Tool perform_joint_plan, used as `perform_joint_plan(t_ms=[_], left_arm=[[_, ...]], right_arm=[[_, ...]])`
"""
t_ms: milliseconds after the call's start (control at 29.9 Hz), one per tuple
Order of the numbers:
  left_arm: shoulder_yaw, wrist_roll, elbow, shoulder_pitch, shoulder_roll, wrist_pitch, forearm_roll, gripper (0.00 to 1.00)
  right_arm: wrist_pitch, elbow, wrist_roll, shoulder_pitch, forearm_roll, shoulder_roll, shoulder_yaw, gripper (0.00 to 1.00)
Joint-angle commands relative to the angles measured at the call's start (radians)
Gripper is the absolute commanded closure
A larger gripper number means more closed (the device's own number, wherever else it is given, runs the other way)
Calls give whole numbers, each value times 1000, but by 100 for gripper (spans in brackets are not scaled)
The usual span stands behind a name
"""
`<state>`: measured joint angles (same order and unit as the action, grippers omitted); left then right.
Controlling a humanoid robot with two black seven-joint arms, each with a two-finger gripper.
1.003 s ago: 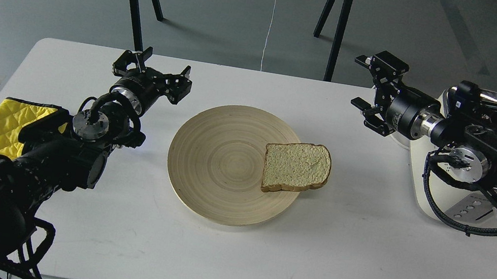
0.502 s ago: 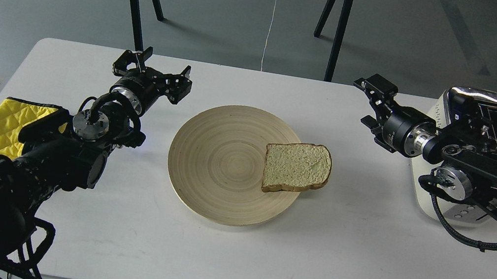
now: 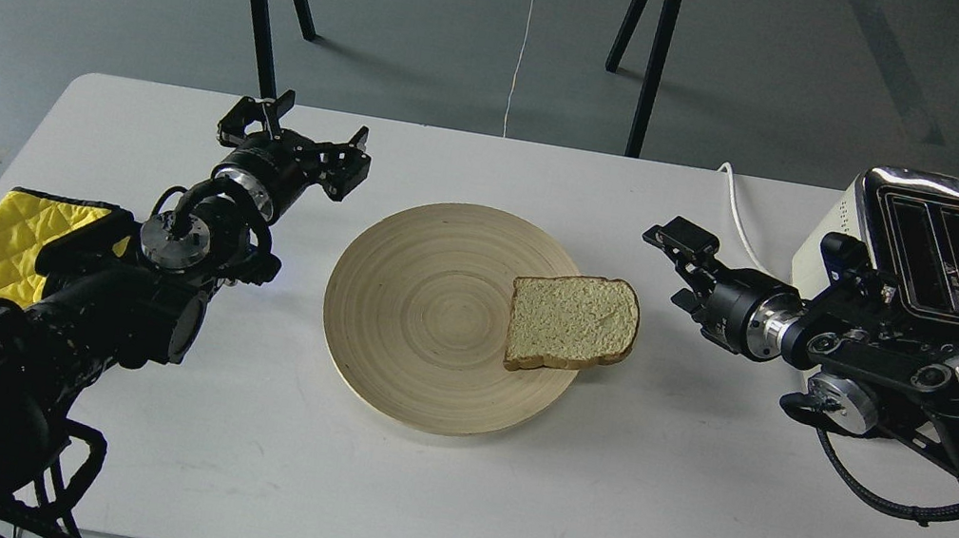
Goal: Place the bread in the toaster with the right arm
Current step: 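Lower the open right gripper onto the bread slice's edge on the plate, then close the right gripper on the bread and lift it off the plate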
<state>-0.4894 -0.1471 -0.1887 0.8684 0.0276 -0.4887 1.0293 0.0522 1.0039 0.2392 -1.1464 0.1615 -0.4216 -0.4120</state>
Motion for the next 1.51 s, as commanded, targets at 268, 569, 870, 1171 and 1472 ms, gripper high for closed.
perform_joint_plan(t_ms=[268,569,870,1171,1472], left_arm=[[0,0,0,0,0,0,0,0],[0,0,0,0,0,0,0,0],[0,0,0,0,0,0,0,0],[0,0,0,0,0,0,0,0],[0,0,0,0,0,0,0,0]], right_arm=[[0,71,-1,2,46,4,-19,2],[0,93,-3,4,59,1,-19,26],[0,107,-3,4,81,-5,-19,41],[1,108,-1,5,87,-6,-18,61],[0,108,0,5,85,-9,-14,73]])
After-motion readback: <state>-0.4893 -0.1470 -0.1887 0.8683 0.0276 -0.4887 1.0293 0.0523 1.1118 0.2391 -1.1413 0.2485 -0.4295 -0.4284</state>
